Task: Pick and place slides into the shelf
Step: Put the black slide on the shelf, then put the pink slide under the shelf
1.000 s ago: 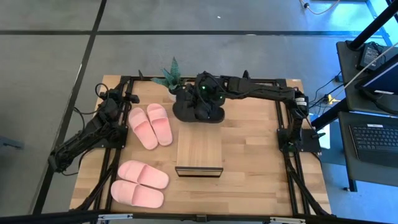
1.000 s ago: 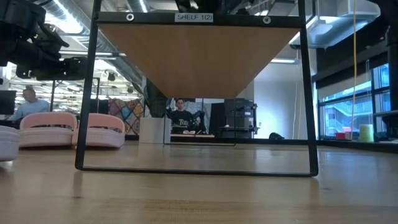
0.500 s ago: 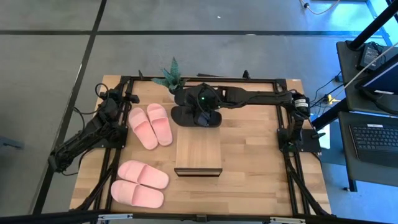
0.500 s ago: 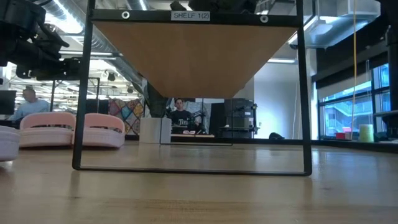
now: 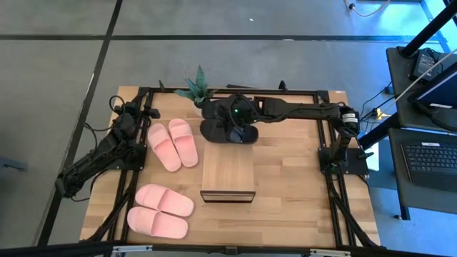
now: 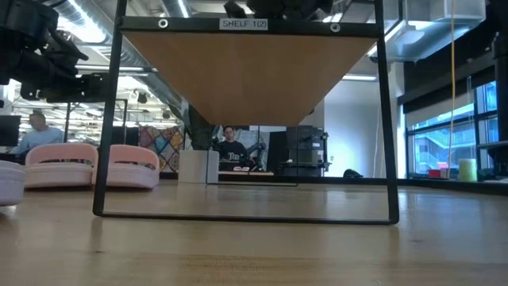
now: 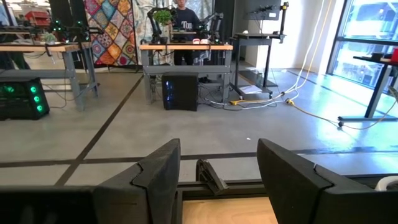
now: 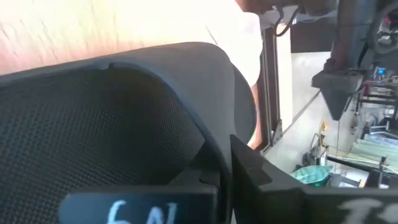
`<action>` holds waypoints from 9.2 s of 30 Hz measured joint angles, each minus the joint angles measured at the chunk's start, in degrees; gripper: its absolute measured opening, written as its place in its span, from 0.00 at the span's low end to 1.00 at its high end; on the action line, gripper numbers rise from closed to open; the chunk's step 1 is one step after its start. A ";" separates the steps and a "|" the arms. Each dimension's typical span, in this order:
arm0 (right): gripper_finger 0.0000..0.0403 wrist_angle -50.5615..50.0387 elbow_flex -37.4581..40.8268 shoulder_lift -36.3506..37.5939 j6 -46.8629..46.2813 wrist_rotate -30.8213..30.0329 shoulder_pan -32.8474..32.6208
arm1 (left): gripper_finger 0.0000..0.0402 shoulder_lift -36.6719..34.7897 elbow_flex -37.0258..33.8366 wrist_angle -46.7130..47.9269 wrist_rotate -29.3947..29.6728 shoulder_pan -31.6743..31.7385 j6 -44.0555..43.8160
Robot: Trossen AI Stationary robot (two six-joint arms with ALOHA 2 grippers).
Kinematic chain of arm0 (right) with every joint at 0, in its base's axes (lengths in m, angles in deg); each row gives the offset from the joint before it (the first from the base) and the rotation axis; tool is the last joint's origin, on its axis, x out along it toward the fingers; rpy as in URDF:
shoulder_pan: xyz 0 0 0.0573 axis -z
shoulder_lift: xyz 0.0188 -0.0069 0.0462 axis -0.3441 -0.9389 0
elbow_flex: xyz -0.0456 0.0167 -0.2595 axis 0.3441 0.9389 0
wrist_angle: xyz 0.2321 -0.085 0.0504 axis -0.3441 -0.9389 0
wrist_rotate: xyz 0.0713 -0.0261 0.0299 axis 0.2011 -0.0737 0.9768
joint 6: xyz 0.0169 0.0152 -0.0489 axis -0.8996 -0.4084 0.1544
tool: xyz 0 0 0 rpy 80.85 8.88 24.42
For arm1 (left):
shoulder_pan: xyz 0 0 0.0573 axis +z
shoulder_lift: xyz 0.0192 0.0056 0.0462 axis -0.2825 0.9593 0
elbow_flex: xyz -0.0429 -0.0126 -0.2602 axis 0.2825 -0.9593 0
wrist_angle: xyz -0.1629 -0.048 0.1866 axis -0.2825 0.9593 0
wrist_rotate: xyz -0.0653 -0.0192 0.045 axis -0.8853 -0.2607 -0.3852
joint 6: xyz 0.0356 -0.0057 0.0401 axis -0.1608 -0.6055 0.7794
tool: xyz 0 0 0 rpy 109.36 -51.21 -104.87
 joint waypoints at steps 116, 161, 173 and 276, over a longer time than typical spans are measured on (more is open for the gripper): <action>0.51 0.99 0.09 -0.09 -7.82 -0.83 0.99 | 0.51 -0.01 0.01 0.01 0.38 0.02 0.01; 0.51 -30.47 -17.56 1.99 -40.06 -6.30 1.64 | 0.51 0.01 0.00 -0.10 0.39 0.01 0.06; 0.51 -34.02 -14.36 9.27 -68.90 -6.41 1.09 | 0.51 -0.01 -0.01 -0.35 -11.46 0.00 0.01; 0.51 -11.55 21.96 35.45 -77.99 -18.29 -7.05 | 0.02 74.71 29.12 28.36 -5.20 -40.87 -9.49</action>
